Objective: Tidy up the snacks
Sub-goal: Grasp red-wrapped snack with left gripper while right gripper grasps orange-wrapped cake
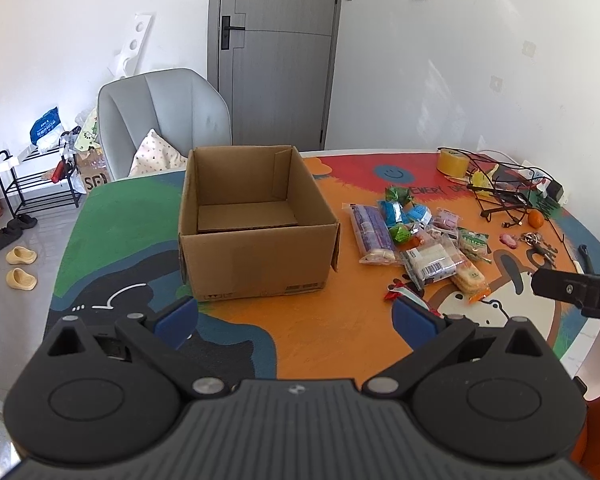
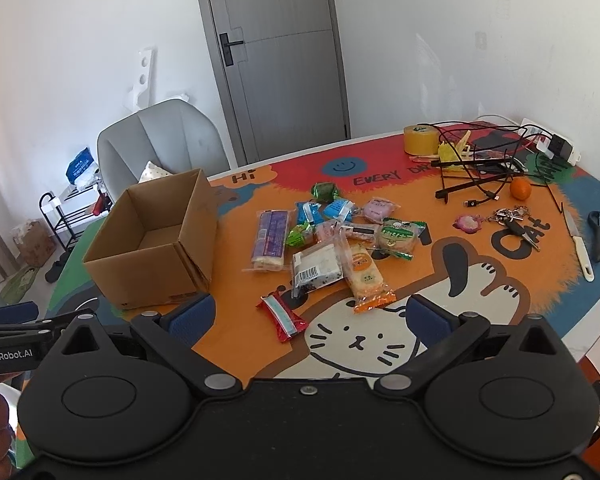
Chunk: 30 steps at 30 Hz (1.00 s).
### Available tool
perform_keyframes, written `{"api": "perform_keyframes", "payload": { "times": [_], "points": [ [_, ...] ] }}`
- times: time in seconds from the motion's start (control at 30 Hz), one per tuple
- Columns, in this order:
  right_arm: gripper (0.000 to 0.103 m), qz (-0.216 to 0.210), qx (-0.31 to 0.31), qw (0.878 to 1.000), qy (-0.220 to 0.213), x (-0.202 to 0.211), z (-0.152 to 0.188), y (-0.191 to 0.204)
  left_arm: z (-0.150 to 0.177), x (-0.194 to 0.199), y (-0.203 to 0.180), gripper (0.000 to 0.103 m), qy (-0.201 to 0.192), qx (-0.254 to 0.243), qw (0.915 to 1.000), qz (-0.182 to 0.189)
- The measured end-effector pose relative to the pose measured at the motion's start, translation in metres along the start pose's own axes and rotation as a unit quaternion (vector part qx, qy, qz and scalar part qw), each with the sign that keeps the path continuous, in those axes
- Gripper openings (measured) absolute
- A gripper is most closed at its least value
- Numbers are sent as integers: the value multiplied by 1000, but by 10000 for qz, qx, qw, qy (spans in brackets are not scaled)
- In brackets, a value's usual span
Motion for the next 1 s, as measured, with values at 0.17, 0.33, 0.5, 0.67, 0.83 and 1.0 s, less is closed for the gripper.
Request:
{"api": "perform_keyframes", "payload": {
  "times": [0.17, 0.33, 0.5, 0.67, 0.83, 1.0],
  "points": [
    [103, -60, -262, 9996, 129, -13, -3, -16, -4, -15, -5, 102, 12, 155, 9999, 72],
    [103, -180, -486, 9985, 198, -25, -6, -31, -9, -27, -17, 102, -54, 220, 9995, 201],
    [103, -132, -563, 9980, 236, -38, -7, -45, -12, -41, -35, 102, 2, 150, 9992, 384],
    [103, -130, -546, 9981, 234, -49, -8, -55, -15, -54, -49, 102, 27, 178, 9985, 512],
    [103, -253, -508, 9980, 283, -61, -8, -62, -15, -67, -59, 101, 72, 151, 9983, 554],
    [103, -353, -363, 9984, 257, -74, -6, -65, -15, -82, -65, 100, 105, 244, 9979, 591]
  ]
}}
Point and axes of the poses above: each gripper's, at about its wrist camera, not at the fingertips, and x roughly against the way its jaws point, y to its left, z to its underside, the point moved 3 cm from there along -x, roughly the way its jaws point, and after that the axes turned 9 degrees about -x, right-handed, at the moved point
